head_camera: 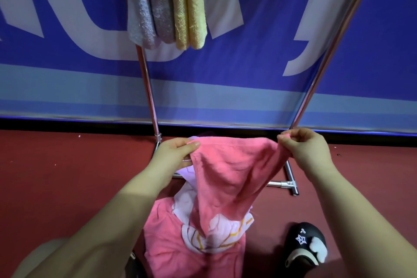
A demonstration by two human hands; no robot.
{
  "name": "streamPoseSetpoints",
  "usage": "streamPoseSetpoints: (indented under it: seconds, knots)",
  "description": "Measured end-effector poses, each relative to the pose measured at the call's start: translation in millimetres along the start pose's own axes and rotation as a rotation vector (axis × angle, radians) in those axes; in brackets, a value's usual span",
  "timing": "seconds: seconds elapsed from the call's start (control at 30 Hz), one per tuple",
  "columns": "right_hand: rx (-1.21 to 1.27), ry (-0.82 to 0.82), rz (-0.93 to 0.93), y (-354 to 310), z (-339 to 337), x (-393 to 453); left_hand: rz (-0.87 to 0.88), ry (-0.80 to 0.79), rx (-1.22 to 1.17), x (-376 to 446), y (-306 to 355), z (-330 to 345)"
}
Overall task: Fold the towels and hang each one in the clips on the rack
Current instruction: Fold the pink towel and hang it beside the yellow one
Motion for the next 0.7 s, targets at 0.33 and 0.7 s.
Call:
streamPoseSetpoints:
  seconds: [0.33,0.7]
  knots:
    - [0.384,-0.32,0.157,-7.3,82.1,-55.6,-0.025,-0.107,-0.212,-7.9,-5.7,65.7]
    - [0.439,-0.369,0.13,-19.9,88.5,-56.0,0.079,-0.001,-0.146,1.6,4.3,66.1]
Point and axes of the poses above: each hand's wrist, its own x-axis towards the middle knuckle, its own z-axis out of the palm, y = z × x, the point moved 7 cm from there along x, towards the middle knuckle, and after that the axes turned 11 degrees about z, right-handed, at the moved point
